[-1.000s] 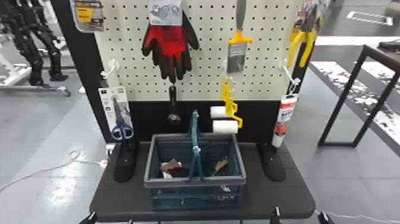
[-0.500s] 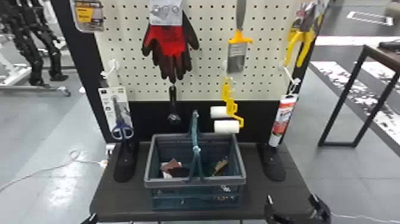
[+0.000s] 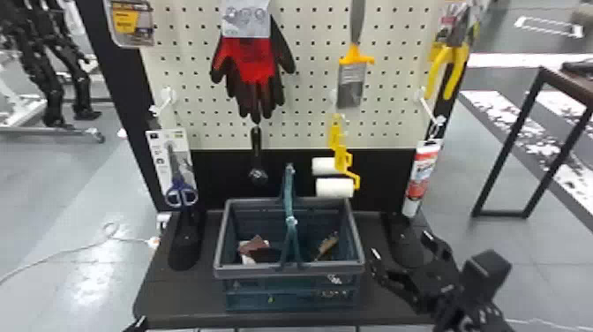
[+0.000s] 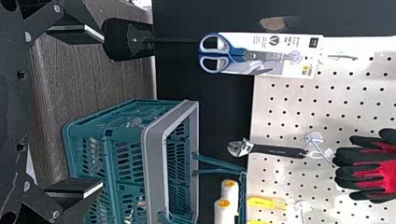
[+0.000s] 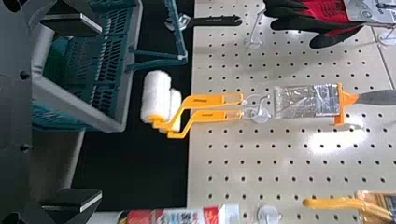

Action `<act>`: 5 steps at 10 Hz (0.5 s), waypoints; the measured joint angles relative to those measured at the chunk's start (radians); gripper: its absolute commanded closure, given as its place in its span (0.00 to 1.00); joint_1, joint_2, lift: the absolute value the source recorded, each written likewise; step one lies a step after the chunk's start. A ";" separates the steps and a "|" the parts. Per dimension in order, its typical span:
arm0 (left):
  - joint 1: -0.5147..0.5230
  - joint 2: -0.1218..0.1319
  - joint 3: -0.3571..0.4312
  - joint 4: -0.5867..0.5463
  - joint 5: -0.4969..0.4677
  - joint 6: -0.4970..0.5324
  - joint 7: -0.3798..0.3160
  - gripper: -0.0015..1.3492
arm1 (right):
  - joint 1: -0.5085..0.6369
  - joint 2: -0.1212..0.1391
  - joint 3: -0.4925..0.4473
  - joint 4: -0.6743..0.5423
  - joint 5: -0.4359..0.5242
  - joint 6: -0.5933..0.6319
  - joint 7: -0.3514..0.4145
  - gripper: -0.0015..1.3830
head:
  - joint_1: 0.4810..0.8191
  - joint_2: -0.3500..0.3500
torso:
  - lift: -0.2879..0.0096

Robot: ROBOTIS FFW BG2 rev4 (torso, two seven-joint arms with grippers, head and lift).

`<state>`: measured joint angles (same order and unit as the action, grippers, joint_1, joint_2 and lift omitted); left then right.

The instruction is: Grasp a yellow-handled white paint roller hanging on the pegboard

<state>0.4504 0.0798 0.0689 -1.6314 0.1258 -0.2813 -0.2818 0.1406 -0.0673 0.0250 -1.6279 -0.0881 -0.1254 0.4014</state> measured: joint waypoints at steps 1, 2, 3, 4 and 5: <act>-0.007 0.000 -0.004 0.004 0.000 0.004 -0.002 0.16 | -0.048 0.002 0.000 0.027 -0.010 0.024 0.038 0.05 | 0.20 0.50 | 0.63; -0.012 0.001 -0.007 0.007 0.000 0.006 -0.002 0.16 | -0.096 0.007 0.000 0.061 -0.021 0.042 0.081 0.05 | 0.20 0.50 | 0.63; -0.016 0.001 -0.010 0.010 0.000 0.007 -0.002 0.16 | -0.144 0.014 0.000 0.103 -0.036 0.055 0.123 0.05 | 0.20 0.50 | 0.63; -0.023 0.003 -0.014 0.014 0.000 0.009 -0.005 0.16 | -0.194 0.022 0.000 0.147 -0.045 0.069 0.169 0.05 | 0.20 0.50 | 0.63; -0.031 0.006 -0.018 0.019 0.001 0.010 -0.007 0.16 | -0.251 0.026 0.000 0.197 -0.047 0.082 0.220 0.05 | 0.20 0.50 | 0.63</act>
<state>0.4190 0.0854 0.0508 -1.6124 0.1270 -0.2716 -0.2893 -0.1099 -0.0410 0.0249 -1.4310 -0.1349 -0.0431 0.6213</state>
